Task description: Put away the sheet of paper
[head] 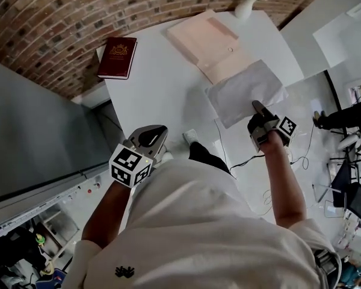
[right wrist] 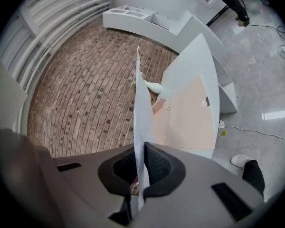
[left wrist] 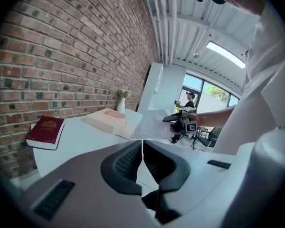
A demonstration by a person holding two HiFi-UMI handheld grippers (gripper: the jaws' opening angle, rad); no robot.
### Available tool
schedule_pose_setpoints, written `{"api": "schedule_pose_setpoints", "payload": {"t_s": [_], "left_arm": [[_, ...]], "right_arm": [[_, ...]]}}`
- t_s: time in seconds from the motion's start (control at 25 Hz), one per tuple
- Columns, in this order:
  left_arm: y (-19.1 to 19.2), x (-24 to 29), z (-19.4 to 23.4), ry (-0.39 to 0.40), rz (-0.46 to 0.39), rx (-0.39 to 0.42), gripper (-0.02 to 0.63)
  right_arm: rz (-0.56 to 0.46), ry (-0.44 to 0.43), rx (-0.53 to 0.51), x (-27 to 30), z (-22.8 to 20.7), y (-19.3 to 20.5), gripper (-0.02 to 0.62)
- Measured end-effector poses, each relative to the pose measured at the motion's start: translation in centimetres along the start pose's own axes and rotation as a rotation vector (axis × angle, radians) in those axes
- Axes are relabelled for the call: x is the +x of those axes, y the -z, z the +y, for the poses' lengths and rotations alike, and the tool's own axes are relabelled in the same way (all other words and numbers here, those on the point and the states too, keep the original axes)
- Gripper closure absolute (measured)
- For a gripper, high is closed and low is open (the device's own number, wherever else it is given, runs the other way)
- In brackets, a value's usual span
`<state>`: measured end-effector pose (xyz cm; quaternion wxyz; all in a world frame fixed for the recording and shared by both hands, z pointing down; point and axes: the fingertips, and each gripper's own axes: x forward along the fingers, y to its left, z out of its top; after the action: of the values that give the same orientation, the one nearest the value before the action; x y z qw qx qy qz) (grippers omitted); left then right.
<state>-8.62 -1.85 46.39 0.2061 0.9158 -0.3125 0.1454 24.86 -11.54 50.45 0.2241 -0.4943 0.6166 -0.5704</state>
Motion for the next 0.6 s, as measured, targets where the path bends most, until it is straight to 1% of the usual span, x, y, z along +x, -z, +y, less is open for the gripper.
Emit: {"api": "schedule_pose_setpoints", "payload": {"t_s": [0.16,0.24,0.36,0.6], "left_arm": [[-2.1,1.3,2.2,-0.070,-0.003,-0.020,0.577],[-3.4,2.4,2.6,-0.083,-0.009,-0.024,0.577],[-4.9,4.7,3.3,-0.099,0.008,-0.011,0.577],[-7.3,9.5,4.3,-0.147,0.025,-0.031,0.577]], "right_arm": [[0.031,-0.001,0.022,3.8,-0.9,-2.8,0.568],[0.043,0.001,0.028,5.5,-1.3,-4.6,0.568],[0.051,0.002,0.047,7.9,-2.4,-7.3,0.568],[0.092,0.023,0.097,11.5,-6.5,-11.4,0.568]]}}
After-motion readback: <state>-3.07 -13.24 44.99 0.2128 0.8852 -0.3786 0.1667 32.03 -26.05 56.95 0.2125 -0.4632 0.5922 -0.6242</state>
